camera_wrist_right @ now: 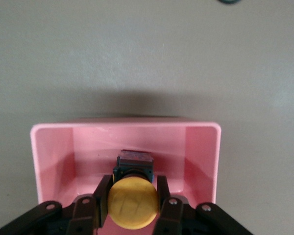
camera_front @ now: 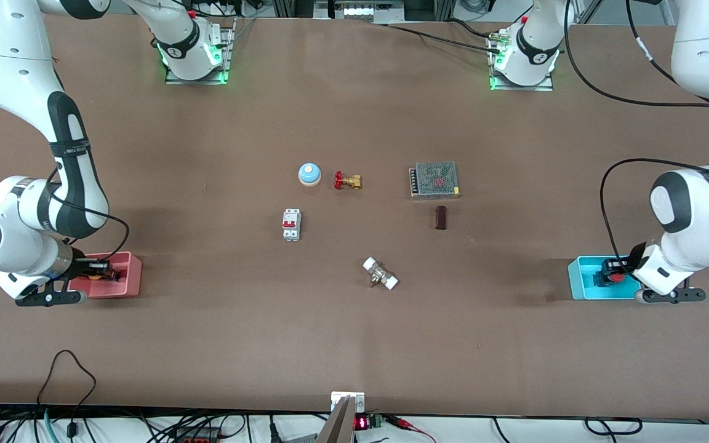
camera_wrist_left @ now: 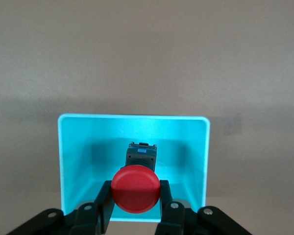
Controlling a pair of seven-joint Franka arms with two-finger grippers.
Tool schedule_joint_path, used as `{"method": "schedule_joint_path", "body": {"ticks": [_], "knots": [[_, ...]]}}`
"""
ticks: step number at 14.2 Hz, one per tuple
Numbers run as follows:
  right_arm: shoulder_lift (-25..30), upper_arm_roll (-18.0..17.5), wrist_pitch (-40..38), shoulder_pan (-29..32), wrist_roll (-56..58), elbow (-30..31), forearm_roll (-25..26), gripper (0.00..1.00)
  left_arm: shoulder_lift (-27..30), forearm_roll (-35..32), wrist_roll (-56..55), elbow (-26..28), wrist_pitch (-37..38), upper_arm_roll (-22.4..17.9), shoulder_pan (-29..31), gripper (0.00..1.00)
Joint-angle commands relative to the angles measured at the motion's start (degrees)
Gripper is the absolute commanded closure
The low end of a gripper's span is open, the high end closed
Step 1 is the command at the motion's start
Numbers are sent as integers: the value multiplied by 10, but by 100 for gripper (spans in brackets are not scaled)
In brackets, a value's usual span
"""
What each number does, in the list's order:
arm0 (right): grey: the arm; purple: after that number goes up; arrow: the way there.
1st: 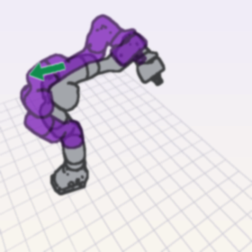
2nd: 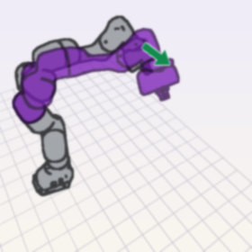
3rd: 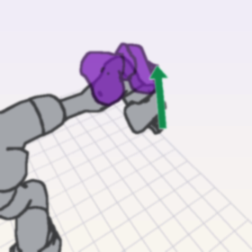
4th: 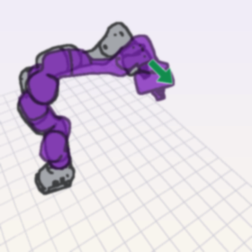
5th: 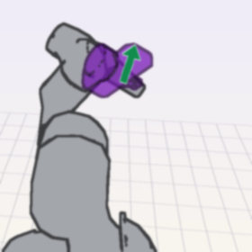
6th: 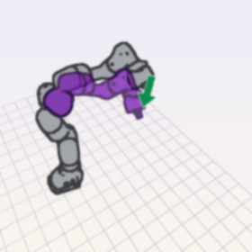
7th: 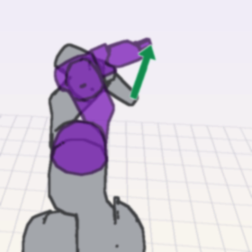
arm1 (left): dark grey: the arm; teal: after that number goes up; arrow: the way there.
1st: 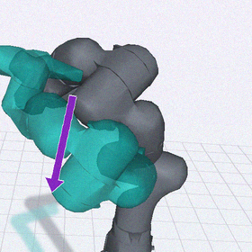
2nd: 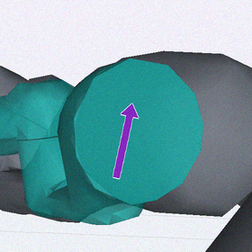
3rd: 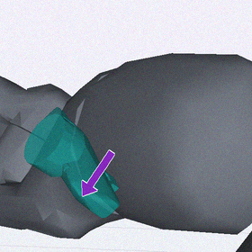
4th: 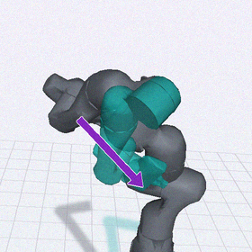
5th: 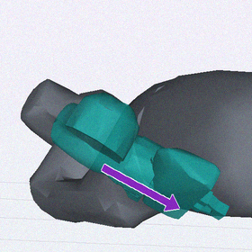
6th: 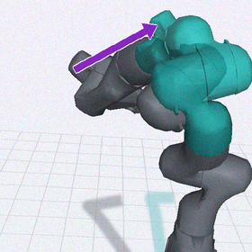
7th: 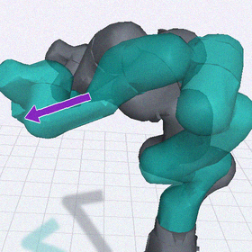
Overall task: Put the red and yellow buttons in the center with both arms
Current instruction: 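Lift the yellow button with the right gripper while the left gripper lifts the red, then carry the yellow button toward the table center while the left gripper carries the red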
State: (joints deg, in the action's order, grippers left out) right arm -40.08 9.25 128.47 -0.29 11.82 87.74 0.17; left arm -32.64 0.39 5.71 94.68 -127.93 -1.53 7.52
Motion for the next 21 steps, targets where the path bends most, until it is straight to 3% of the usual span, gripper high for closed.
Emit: {"method": "schedule_joint_path", "body": {"ticks": [1,8,12,17,21], "knots": [[16,-4,-57,-1,23,-36,-3,79,40,-2,-4,8,49,-1,-16,77],[71,-20,-166,-40,15,-69,-6,79,63,-2,-122,14,104,1,-92,76],[73,-20,-168,-118,-71,-64,-29,79,60,0,-199,40,90,2,-151,76],[35,-20,-152,-196,-129,-64,-66,79,59,4,-321,122,-45,2,-224,76],[6,-20,-147,-240,-181,-63,-66,79,48,4,-381,146,-101,3,-268,76]]}}
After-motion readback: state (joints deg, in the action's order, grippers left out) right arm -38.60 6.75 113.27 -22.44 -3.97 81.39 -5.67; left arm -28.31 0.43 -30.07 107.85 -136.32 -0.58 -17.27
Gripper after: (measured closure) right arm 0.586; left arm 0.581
